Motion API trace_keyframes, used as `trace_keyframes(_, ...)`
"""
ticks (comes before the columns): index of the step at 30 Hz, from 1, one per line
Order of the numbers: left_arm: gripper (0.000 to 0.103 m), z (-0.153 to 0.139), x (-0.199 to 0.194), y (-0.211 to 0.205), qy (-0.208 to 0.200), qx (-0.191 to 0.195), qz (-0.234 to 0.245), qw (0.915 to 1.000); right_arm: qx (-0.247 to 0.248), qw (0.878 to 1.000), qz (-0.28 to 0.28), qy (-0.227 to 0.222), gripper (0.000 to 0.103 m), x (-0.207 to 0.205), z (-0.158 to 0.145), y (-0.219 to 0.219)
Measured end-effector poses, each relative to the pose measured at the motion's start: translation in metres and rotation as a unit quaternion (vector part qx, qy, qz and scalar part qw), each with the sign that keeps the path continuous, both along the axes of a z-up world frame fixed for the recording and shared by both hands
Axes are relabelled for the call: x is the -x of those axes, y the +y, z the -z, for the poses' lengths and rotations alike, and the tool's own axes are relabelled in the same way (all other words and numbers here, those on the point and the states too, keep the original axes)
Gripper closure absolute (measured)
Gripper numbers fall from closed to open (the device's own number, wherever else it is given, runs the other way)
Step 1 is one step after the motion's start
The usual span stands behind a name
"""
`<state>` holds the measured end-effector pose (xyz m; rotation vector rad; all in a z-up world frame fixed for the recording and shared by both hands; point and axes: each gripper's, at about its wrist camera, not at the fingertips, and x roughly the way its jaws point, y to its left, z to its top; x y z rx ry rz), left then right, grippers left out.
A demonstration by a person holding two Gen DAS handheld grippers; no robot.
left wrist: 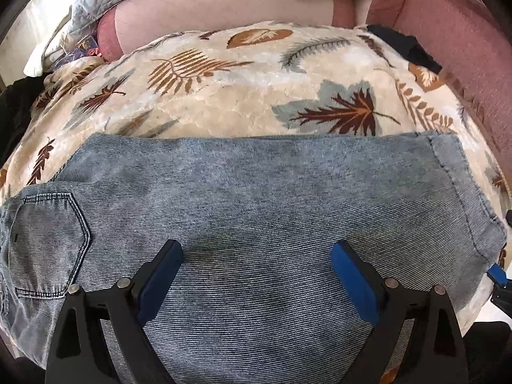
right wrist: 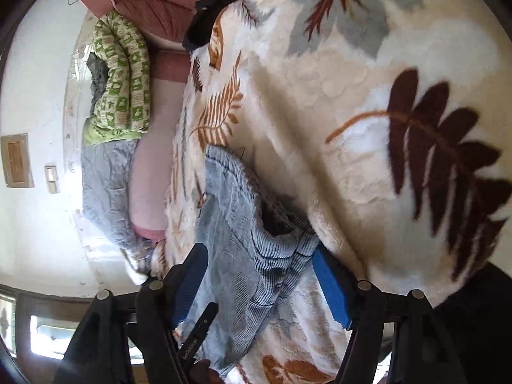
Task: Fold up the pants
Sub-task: 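Grasp the hem of the jeans leg with the right gripper, then lift the leg and fold it over the jeans with the right gripper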
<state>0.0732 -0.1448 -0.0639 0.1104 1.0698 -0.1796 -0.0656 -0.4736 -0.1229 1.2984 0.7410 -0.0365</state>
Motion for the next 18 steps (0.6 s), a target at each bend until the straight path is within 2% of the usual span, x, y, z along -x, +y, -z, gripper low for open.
trace_keyframes(5, 0.008, 0.004, -0.006, 0.006, 0.005, 0.005, -0.010, 0.9999, 0.029, 0.999, -0.016, 0.017, 0.034, -0.014, -0.003, 0.004)
trace_keyframes(6, 0.008, 0.006, -0.007, 0.007, 0.006, 0.005, -0.013, 0.9999, 0.040, 0.999, -0.017, 0.024, 0.044, -0.014, -0.004, 0.005)
trace_keyframes(7, 0.008, 0.008, -0.009, 0.006, 0.008, 0.002, -0.014, 0.9999, 0.052, 0.998, -0.017, 0.032, 0.063, -0.014, -0.004, 0.005)
trace_keyframes(9, 0.007, 0.011, -0.011, 0.000, 0.007, -0.017, -0.007, 0.9998, 0.052, 0.998, -0.022, 0.034, 0.073, -0.014, 0.002, 0.002)
trace_keyframes(12, 0.007, 0.009, -0.014, -0.004, 0.014, -0.030, -0.002, 0.9994, 0.073, 0.996, -0.033, 0.036, 0.076, -0.015, -0.001, 0.004)
trace_keyframes(13, 0.007, 0.003, -0.013, -0.002, 0.016, -0.022, -0.004, 0.9996, 0.085, 0.995, -0.035, 0.038, 0.076, -0.016, -0.004, 0.006)
trace_keyframes(15, 0.007, -0.009, -0.007, 0.002, -0.006, -0.010, -0.001, 0.9999, 0.104, 0.993, -0.039, 0.040, 0.076, -0.018, -0.009, 0.009)
trace_keyframes(16, 0.007, -0.010, -0.002, 0.001, -0.022, -0.023, 0.003, 0.9995, 0.112, 0.992, -0.041, 0.040, 0.076, -0.019, -0.011, 0.010)
trace_keyframes(17, 0.007, -0.003, -0.001, -0.002, -0.020, -0.053, 0.007, 0.9984, 0.123, 0.991, -0.043, 0.042, 0.076, -0.020, -0.014, 0.013)
trace_keyframes(18, 0.006, 0.012, -0.004, -0.006, 0.008, -0.069, 0.020, 0.9974, 0.134, 0.989, -0.045, 0.042, 0.076, -0.021, -0.017, 0.014)
